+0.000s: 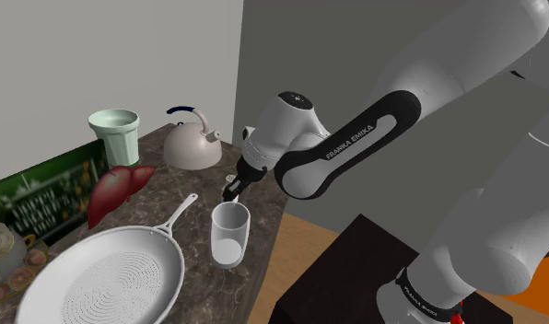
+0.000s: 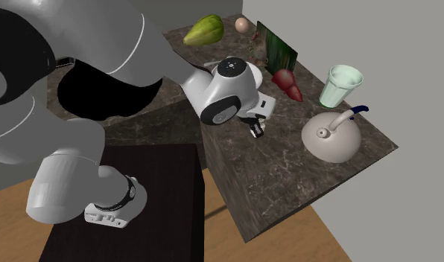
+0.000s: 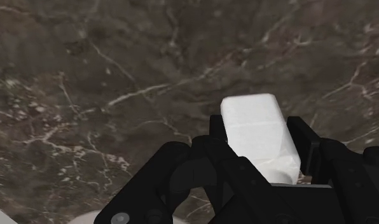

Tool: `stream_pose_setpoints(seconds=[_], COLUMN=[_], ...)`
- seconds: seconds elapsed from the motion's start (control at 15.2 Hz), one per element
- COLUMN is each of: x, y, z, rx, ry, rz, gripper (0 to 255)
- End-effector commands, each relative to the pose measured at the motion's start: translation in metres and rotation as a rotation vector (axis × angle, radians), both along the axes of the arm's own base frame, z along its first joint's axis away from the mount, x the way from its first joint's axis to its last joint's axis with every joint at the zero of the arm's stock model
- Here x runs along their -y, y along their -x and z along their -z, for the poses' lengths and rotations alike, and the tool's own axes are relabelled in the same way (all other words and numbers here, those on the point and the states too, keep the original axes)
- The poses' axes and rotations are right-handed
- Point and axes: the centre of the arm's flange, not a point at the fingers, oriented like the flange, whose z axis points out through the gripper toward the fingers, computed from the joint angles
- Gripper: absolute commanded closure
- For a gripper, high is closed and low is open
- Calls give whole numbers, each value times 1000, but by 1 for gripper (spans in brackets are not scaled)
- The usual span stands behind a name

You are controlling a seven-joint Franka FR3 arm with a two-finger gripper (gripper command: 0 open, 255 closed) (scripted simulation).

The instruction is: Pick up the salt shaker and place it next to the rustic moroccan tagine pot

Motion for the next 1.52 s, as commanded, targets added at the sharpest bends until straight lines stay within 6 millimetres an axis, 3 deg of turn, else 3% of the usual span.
stream_pose_setpoints(seconds=[0.0, 0.33, 1.45], x=[0, 0, 0], y=[0, 0, 0], z=[0, 0, -90], rx=[0, 0, 0], ry=[0, 0, 0], rz=[0, 0, 0], gripper=[255, 255, 255])
